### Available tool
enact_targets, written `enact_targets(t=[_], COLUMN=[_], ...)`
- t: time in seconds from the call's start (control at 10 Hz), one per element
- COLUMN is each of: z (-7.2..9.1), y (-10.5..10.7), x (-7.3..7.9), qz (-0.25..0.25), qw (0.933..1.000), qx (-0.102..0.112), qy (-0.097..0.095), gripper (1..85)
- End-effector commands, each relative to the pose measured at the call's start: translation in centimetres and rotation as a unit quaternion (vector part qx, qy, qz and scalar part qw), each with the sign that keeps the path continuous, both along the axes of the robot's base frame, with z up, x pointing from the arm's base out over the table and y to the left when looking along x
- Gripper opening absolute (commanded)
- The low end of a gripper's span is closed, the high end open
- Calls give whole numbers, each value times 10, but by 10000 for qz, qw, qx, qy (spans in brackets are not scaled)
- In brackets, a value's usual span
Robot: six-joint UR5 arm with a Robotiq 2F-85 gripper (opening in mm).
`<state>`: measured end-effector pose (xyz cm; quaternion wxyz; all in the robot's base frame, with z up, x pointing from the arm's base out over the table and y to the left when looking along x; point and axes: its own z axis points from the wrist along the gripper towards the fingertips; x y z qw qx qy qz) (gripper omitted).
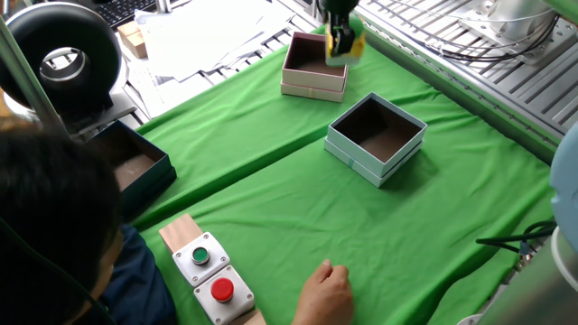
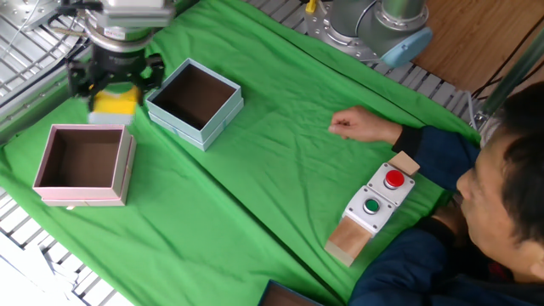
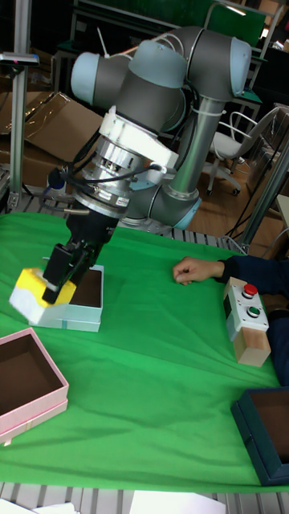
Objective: Move an object from one box to another
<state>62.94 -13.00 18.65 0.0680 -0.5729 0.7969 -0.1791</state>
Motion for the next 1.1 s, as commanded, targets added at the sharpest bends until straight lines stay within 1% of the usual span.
enact_targets(t=[0.0, 0.2, 0.4, 0.7, 0.8, 1.0], z=[1, -13, -27, -41, -43, -46], y=[10, 15, 7, -7, -7, -8], x=[36, 45, 47, 48, 54, 59], qz=[1464, 1998, 2315, 2539, 2624, 2675], qw=[9882, 9787, 9716, 9652, 9623, 9600], qx=[-287, -257, -155, -270, -280, -305], qy=[-349, -399, -460, -562, -667, -770], gripper=[10, 10, 10, 10, 10, 10])
